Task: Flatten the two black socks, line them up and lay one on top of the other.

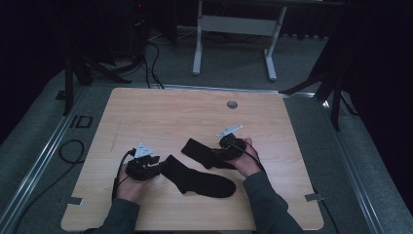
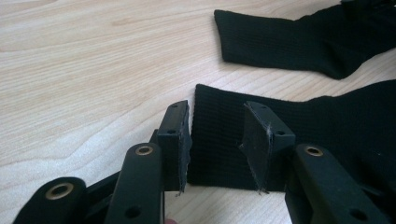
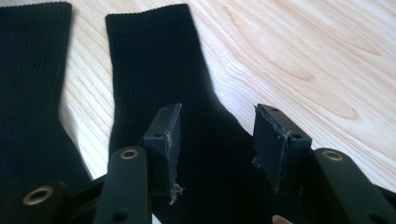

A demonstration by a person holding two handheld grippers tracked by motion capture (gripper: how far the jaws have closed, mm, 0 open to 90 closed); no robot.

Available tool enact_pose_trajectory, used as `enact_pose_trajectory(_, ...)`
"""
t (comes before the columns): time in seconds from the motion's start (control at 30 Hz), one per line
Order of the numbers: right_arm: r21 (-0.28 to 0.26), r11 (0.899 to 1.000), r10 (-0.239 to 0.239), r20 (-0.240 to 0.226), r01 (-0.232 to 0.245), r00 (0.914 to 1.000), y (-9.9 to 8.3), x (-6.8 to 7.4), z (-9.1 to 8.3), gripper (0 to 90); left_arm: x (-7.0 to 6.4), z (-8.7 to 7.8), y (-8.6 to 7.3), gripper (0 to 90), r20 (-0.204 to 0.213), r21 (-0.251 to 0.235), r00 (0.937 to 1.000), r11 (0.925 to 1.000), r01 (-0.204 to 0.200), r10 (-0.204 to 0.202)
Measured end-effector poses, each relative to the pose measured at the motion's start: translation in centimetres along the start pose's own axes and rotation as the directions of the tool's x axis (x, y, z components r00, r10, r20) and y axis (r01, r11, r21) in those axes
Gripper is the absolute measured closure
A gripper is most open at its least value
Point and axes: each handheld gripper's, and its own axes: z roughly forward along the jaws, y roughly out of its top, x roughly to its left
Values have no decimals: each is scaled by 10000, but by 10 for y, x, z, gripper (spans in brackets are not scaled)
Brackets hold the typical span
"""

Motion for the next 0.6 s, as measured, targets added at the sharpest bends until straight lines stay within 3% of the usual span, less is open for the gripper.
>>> enact_pose_trajectory(0.27, 209, 9986, -478, -254, 484, 9985, 13, 14, 20, 508, -3, 3, -3, 623, 95, 204, 9999, 9998, -89, 87)
enact_pose_trajectory(0.5, 570, 9961, -656, -405, 679, 9970, 21, 23, 42, 491, -1, 4, -6, 625, 64, 413, 10000, 9991, -13, 11)
enact_pose_trajectory(0.6, 517, 9975, -462, -525, 489, 9976, 20, 22, 46, 490, 1, 4, -8, 631, -19, 477, 10000, 9988, 95, -94)
